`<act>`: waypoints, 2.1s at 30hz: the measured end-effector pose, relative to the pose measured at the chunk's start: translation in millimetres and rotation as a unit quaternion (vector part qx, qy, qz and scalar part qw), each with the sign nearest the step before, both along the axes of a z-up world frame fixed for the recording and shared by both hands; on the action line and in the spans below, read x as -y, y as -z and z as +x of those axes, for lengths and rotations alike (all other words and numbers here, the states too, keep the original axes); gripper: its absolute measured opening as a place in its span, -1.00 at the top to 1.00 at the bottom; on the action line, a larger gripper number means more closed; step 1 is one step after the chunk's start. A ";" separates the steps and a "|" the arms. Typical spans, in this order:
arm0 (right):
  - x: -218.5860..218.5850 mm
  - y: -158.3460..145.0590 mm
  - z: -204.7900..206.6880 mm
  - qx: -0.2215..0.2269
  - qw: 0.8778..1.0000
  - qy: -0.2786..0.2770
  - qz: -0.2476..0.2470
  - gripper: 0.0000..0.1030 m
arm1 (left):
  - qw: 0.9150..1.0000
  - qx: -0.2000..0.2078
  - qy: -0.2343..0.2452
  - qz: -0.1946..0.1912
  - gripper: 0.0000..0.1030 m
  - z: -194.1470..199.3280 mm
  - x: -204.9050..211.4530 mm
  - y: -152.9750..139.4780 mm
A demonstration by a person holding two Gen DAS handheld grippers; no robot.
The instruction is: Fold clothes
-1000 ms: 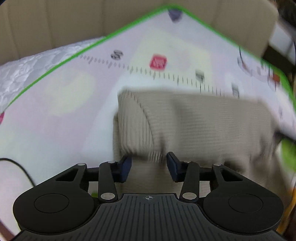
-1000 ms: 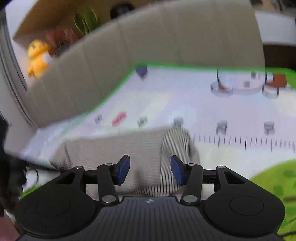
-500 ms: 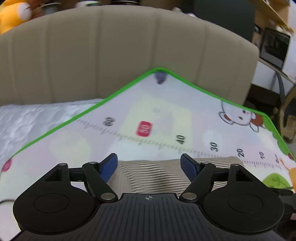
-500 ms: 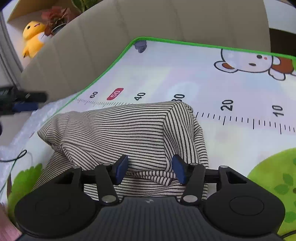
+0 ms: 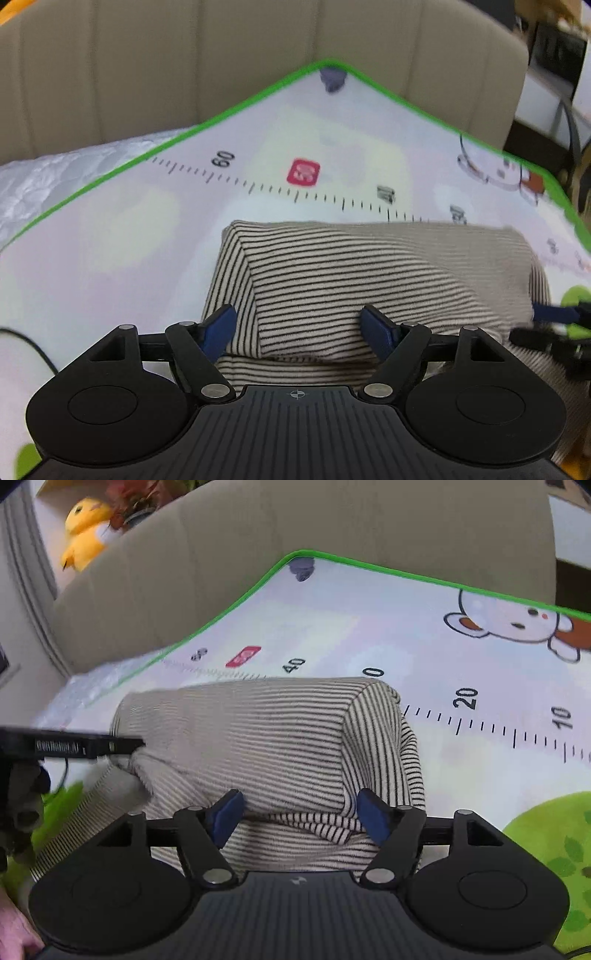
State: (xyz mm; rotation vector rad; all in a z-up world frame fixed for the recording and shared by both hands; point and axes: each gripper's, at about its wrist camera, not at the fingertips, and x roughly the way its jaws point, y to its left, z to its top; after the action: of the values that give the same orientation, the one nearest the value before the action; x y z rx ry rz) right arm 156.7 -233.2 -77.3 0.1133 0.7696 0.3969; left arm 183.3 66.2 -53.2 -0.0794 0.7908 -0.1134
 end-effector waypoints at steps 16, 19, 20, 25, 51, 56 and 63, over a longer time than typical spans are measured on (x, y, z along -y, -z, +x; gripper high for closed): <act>69.1 -9.8 7.1 -0.142 0.949 0.134 0.246 -0.28 | 0.990 0.011 -0.063 -0.125 -0.79 18.1 -43.3 -16.2; 56.7 -4.9 20.2 -0.143 0.956 0.135 0.219 -0.28 | 0.993 -0.001 -0.041 -0.107 -0.79 27.5 -29.5 -4.4; 52.6 -3.3 24.6 -0.143 0.958 0.135 0.209 -0.28 | 0.994 -0.003 -0.036 -0.099 -0.79 29.8 -25.5 -0.2; 27.6 -1.5 48.1 -0.118 0.976 0.120 0.138 -0.19 | 0.997 0.011 -0.029 -0.065 -0.55 35.9 -16.3 4.7; 39.4 -72.7 -29.8 -0.071 0.989 0.030 0.128 0.59 | 0.999 0.002 0.022 -0.027 0.40 -78.6 -0.5 -62.0; 43.2 -39.9 -44.2 -0.108 0.988 0.034 0.105 0.57 | 0.997 -0.060 0.040 -0.002 0.38 -96.4 13.4 -35.9; 52.2 -27.1 -41.4 -0.144 0.983 0.062 0.092 0.30 | 0.998 -0.056 0.007 0.014 0.15 -99.3 6.4 -52.6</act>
State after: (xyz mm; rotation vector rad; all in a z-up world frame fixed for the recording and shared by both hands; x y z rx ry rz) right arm 115.3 -285.5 -50.2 0.3966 1.0044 0.3370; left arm 84.0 59.8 -0.6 -0.0541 0.9050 -0.1126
